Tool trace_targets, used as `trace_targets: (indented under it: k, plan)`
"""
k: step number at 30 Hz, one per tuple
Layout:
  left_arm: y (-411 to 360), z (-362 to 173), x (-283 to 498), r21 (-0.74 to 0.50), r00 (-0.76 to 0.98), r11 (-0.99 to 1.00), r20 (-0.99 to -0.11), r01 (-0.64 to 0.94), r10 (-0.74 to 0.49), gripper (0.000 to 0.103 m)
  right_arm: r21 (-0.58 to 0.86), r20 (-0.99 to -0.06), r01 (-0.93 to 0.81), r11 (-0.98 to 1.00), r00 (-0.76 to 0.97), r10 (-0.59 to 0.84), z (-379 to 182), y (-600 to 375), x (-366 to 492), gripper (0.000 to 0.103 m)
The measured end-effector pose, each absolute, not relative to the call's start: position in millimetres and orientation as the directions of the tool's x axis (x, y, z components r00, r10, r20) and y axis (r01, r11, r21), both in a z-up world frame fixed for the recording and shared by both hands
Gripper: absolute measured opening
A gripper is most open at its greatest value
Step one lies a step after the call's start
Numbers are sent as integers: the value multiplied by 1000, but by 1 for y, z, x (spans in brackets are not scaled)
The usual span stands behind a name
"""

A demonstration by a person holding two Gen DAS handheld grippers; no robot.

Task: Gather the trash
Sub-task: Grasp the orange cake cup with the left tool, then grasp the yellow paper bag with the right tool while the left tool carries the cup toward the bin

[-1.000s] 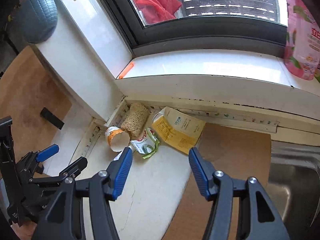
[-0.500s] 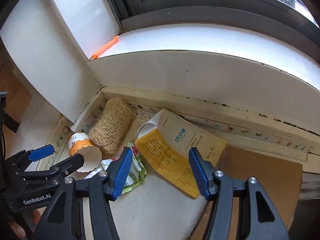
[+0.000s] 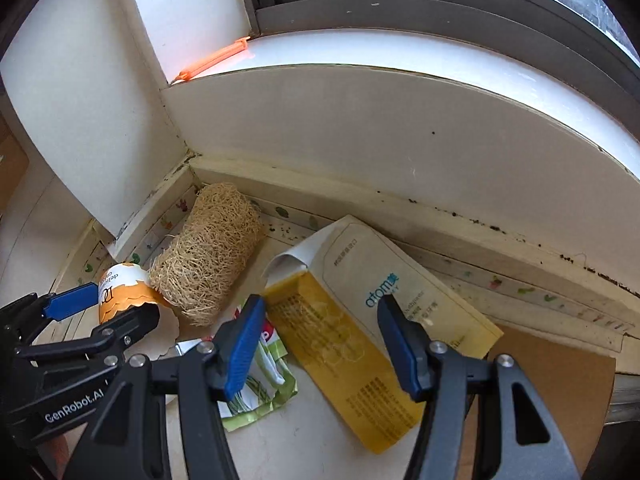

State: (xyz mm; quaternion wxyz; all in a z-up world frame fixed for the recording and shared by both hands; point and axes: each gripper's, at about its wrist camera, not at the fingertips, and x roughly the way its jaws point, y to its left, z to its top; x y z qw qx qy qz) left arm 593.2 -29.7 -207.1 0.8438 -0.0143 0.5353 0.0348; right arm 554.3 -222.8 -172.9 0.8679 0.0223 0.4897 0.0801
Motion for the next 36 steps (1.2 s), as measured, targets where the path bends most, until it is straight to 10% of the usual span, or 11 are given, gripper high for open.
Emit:
trace_targets:
  k: [12, 21, 36]
  plan:
    - [-4, -227, 590, -18, 407, 995, -913, -100, 24, 14, 43, -856, -142, 989, 505, 110, -182, -203, 558, 50]
    - [-3, -215, 550, 4, 420, 998, -907, -61, 29, 12, 87, -818, -192, 977, 546, 180, -154, -207, 532, 26]
    - [-18, -145, 442, -48, 457, 996, -886, 69, -75, 12, 358, -733, -192, 914, 549, 402, -66, -226, 406, 24]
